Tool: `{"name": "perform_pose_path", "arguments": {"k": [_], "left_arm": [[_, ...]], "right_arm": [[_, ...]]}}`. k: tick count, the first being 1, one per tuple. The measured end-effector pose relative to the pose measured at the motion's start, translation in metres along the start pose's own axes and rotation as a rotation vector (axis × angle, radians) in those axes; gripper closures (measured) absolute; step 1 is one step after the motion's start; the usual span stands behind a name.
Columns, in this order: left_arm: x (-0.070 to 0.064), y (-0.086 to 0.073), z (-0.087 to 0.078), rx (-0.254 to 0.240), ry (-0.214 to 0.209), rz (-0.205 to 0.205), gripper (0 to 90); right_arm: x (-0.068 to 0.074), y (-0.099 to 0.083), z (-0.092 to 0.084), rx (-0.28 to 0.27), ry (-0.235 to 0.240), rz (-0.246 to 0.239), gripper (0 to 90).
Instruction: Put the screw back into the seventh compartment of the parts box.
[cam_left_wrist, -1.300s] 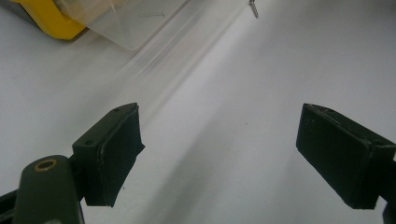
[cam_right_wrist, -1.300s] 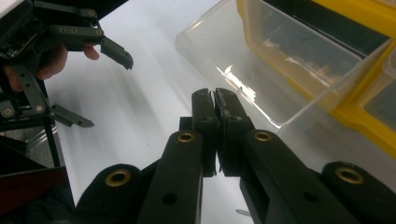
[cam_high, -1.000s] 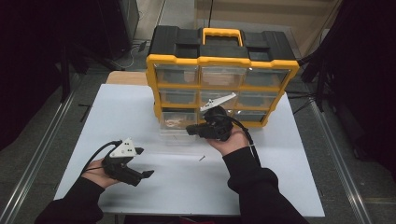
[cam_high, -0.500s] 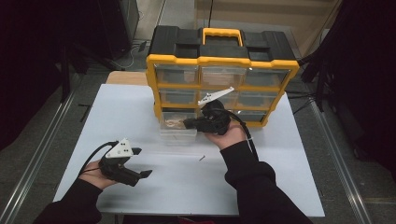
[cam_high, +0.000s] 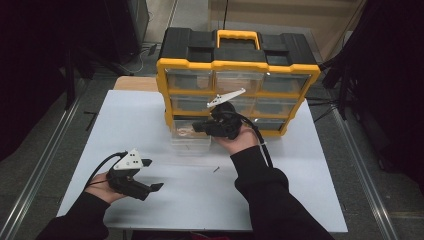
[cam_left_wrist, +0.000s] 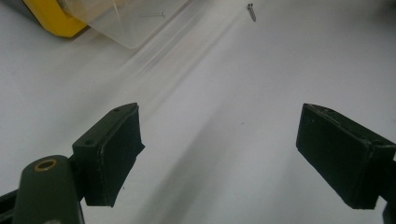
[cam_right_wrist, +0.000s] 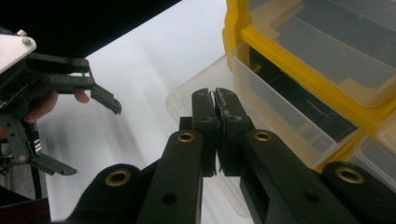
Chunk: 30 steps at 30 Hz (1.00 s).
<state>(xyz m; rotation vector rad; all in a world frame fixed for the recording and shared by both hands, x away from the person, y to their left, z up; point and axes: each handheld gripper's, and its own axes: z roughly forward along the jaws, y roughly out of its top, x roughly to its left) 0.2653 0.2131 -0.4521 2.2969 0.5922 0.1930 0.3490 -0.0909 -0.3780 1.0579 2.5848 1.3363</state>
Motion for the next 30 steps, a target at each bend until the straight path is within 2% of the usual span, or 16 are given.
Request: {"name": "perform_pose_path", "arguments": {"k": [19,21,24,25,30], "left_arm": [[0.000,0.000,-0.001,-0.005,-0.003,-0.003,14.0],[0.000,0.000,-0.002,0.010,-0.001,-0.003,14.0],[0.000,0.000,-0.002,0.017,-0.002,0.000,14.0],[0.000,0.000,-0.001,-0.007,-0.009,-0.003,14.0],[0.000,0.000,-0.001,-0.009,-0.012,-0.002,14.0]], "right_arm": [[-0.007,0.000,0.026,0.005,-0.070,-0.013,89.2],[-0.007,-0.001,0.029,0.003,-0.079,-0.016,89.2],[-0.009,-0.002,0.033,-0.001,-0.077,-0.007,89.1],[-0.009,-0.002,0.034,-0.001,-0.077,-0.007,89.0],[-0.012,-0.005,0.039,0.000,-0.079,0.003,89.0]]}}
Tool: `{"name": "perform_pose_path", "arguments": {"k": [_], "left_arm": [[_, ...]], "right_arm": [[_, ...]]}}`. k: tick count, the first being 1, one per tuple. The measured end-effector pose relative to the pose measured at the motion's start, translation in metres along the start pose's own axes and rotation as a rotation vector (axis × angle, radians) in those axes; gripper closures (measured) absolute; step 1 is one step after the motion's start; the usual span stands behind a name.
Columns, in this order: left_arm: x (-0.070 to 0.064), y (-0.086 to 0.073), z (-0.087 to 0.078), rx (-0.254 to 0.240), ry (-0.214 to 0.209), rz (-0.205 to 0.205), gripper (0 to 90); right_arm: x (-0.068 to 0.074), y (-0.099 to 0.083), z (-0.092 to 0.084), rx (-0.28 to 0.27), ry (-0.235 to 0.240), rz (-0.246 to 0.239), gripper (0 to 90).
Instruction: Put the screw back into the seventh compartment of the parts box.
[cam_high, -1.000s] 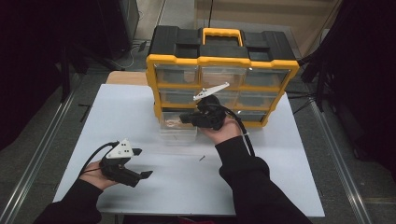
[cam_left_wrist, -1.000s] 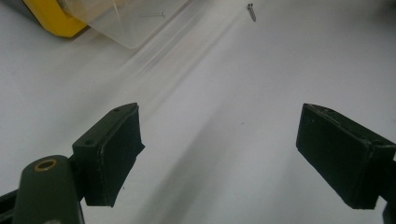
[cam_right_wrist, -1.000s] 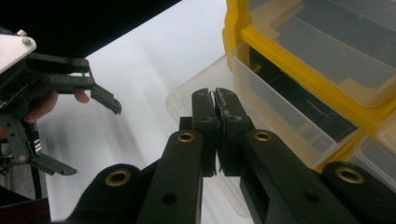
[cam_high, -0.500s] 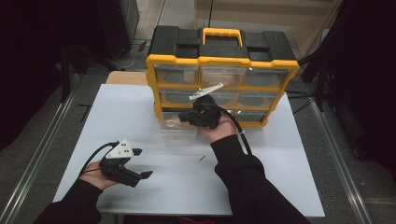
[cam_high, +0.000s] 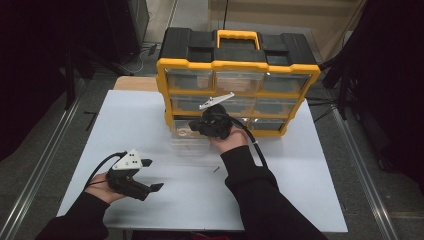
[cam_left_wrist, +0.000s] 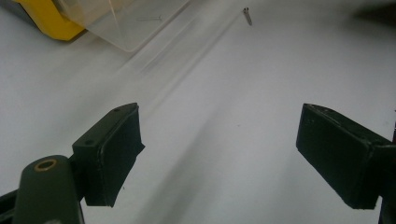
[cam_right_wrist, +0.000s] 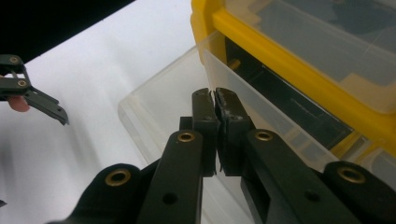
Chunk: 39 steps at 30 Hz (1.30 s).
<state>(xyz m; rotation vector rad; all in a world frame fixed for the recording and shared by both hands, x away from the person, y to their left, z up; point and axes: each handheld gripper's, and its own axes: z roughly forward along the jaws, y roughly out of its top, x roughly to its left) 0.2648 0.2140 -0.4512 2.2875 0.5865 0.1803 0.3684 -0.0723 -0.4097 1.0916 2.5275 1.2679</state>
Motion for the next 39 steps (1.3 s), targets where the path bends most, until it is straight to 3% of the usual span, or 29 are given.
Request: {"name": "perform_pose_path", "arguments": {"k": [21,24,31,39], "left_arm": [[0.000,0.000,0.000,0.000,0.003,-0.001,14.0],[0.000,0.000,0.000,-0.001,0.003,-0.001,14.0],[0.000,0.000,0.000,0.002,0.001,0.001,14.0],[0.000,0.000,0.000,0.002,0.003,-0.001,14.0]], "right_arm": [[-0.002,-0.011,0.015,0.035,-0.005,0.018,88.2],[-0.002,-0.011,0.013,0.020,-0.021,-0.003,75.6],[0.004,-0.010,0.001,-0.025,-0.013,-0.033,70.7],[0.007,-0.010,-0.017,-0.057,0.019,-0.083,53.9]]}}
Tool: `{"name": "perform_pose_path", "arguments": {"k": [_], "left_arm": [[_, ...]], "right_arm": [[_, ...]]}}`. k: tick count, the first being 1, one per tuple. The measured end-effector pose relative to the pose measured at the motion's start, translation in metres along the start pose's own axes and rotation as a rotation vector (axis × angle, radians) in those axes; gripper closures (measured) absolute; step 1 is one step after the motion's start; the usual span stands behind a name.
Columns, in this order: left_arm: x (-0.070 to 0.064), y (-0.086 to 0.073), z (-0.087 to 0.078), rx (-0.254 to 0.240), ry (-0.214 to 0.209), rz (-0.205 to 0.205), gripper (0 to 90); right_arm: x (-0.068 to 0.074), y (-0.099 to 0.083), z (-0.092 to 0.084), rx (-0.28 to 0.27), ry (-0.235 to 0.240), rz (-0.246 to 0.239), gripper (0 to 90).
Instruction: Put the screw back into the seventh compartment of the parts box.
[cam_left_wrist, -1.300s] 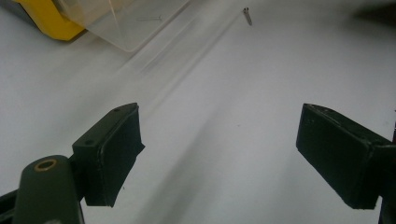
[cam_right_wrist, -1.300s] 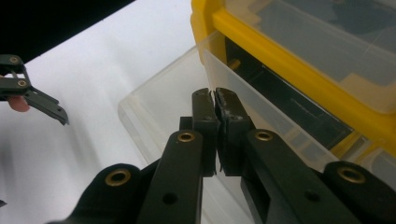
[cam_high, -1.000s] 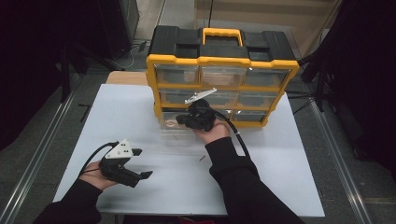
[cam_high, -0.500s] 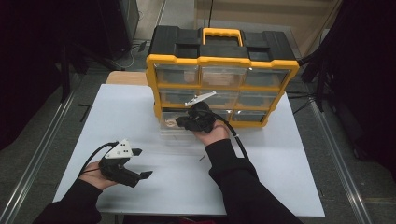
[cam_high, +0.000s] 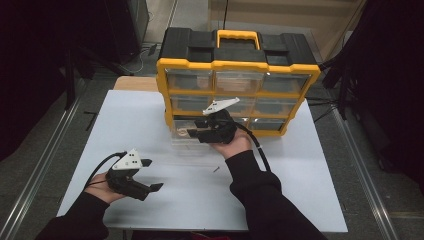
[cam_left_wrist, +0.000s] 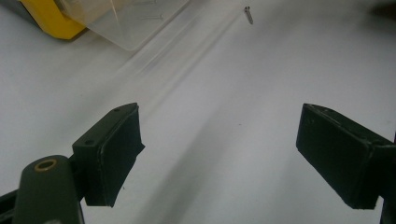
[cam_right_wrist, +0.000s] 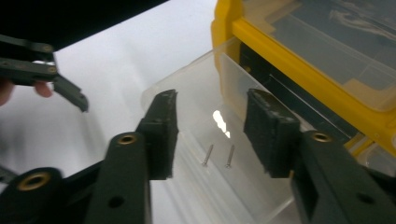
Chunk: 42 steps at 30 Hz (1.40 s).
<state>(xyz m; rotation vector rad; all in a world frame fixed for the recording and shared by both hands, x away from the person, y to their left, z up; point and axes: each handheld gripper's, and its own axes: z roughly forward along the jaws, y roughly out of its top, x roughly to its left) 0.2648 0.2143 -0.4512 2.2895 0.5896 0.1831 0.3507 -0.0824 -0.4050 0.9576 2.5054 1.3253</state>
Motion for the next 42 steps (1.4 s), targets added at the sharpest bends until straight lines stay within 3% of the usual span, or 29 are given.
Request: {"name": "perform_pose_path", "arguments": {"k": [7,9,17,19,22,42], "left_arm": [[0.000,0.000,0.000,-0.003,0.001,0.002,14.0],[0.000,0.000,0.000,-0.005,0.000,0.001,14.0],[0.001,0.001,0.002,-0.002,-0.004,0.007,14.0],[0.001,0.002,0.000,0.020,0.001,0.012,14.0],[0.001,0.001,0.001,-0.002,-0.002,0.007,14.0],[0.001,0.001,0.000,-0.003,-0.001,0.006,14.0]], "right_arm": [[-0.001,-0.006,-0.011,-0.029,0.062,-0.011,38.9],[0.000,-0.008,-0.013,-0.027,0.061,-0.020,37.1],[-0.001,-0.016,-0.022,-0.039,0.063,-0.050,34.7],[0.000,-0.016,-0.025,-0.051,0.067,-0.044,33.7],[0.000,-0.018,-0.030,-0.061,0.076,-0.049,33.1],[0.001,-0.038,-0.049,-0.077,0.113,-0.056,31.1]]}}
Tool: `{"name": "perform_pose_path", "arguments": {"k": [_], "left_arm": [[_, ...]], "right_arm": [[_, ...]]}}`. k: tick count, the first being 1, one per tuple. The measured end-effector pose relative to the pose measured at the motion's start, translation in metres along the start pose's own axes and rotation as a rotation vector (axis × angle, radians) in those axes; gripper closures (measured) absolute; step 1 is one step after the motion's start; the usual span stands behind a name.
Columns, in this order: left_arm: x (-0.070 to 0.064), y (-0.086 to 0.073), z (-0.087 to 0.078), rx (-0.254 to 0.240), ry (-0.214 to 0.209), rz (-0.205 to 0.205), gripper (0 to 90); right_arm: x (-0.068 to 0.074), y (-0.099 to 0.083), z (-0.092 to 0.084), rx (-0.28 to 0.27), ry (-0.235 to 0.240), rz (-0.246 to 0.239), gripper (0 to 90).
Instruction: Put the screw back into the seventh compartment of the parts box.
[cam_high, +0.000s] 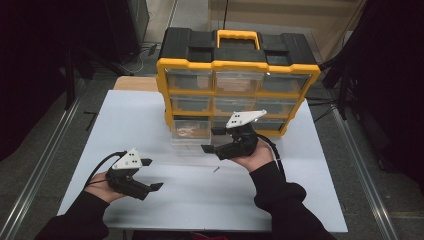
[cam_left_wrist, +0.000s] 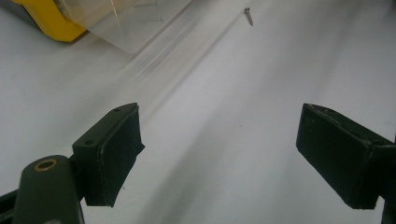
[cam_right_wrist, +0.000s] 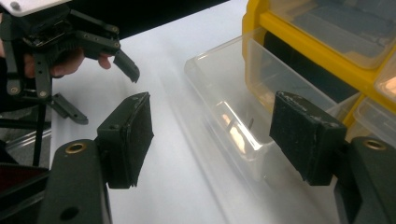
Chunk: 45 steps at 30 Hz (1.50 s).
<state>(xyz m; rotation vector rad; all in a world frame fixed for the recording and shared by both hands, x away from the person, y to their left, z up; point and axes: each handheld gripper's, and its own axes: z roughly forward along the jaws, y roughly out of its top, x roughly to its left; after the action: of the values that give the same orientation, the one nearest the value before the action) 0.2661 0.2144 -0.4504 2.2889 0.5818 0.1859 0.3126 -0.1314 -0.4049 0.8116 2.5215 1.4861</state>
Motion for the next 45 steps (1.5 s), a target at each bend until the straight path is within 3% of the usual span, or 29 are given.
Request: {"name": "perform_pose_path", "arguments": {"k": [11,17,29,45], "left_arm": [[-0.001,0.000,0.000,-0.003,0.000,0.000,14.0],[0.000,0.000,0.000,-0.005,0.001,-0.001,14.0],[0.000,0.000,0.000,-0.007,0.000,-0.001,14.0],[0.000,0.001,-0.001,-0.009,0.002,-0.001,14.0]], "right_arm": [[0.001,-0.010,-0.009,0.003,0.001,-0.012,29.0],[0.001,-0.017,-0.008,0.018,0.020,0.003,26.5],[0.000,-0.034,-0.006,0.041,0.015,0.012,26.7],[-0.002,-0.050,-0.009,0.021,0.005,0.025,26.6]]}}
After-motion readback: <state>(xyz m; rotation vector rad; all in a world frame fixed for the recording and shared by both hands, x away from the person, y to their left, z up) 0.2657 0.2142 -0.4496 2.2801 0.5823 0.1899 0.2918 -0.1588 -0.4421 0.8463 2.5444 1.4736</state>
